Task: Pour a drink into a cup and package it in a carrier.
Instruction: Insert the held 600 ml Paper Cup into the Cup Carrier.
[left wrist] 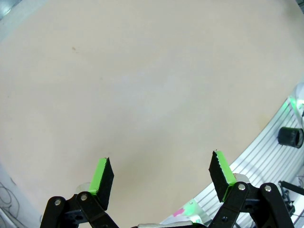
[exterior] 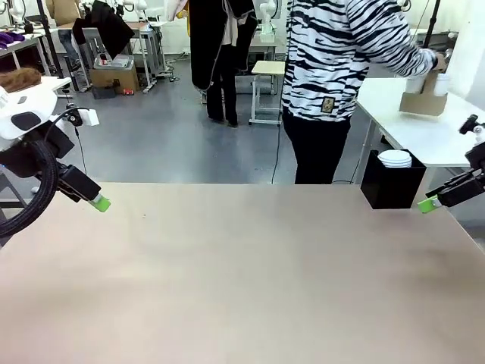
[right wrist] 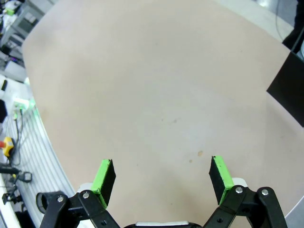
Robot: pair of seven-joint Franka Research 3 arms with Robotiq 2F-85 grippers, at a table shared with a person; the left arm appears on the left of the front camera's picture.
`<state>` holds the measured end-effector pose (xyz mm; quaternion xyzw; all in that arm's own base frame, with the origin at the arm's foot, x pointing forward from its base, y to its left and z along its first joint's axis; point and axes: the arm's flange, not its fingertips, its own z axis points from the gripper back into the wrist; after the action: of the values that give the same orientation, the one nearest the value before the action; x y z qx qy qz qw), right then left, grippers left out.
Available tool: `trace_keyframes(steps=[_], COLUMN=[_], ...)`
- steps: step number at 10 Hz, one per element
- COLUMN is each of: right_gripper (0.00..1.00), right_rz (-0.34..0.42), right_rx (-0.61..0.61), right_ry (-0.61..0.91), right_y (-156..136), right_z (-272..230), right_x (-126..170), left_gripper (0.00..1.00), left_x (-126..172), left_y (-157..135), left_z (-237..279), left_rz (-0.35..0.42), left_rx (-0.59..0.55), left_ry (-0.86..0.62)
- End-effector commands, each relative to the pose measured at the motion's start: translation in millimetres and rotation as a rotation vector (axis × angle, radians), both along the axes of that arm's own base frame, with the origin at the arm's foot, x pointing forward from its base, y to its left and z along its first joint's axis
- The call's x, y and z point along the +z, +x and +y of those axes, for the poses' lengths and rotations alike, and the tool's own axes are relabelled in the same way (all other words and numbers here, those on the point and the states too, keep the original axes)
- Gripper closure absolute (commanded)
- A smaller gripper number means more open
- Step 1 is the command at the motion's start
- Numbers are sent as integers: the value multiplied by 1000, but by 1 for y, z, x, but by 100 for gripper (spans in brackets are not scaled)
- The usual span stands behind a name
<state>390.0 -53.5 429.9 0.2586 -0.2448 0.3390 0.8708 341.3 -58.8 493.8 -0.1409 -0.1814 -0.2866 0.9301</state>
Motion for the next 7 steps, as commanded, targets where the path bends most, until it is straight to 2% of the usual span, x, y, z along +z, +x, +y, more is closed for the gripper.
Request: trace_keyframes(steps=[1,7], right_gripper=[0,0], right_rz=[-6,-6], right_rx=[5,5], right_ry=[2,2], right_y=[2,2], right_z=[-2,-2], right_x=[3,3], left_gripper=[0,0], left_x=[-1,-1], left_y=[-1,-1], left_z=[2,2], left_rz=[5,5], left_rx=[-9,-9], left_ry=[-8,-8])
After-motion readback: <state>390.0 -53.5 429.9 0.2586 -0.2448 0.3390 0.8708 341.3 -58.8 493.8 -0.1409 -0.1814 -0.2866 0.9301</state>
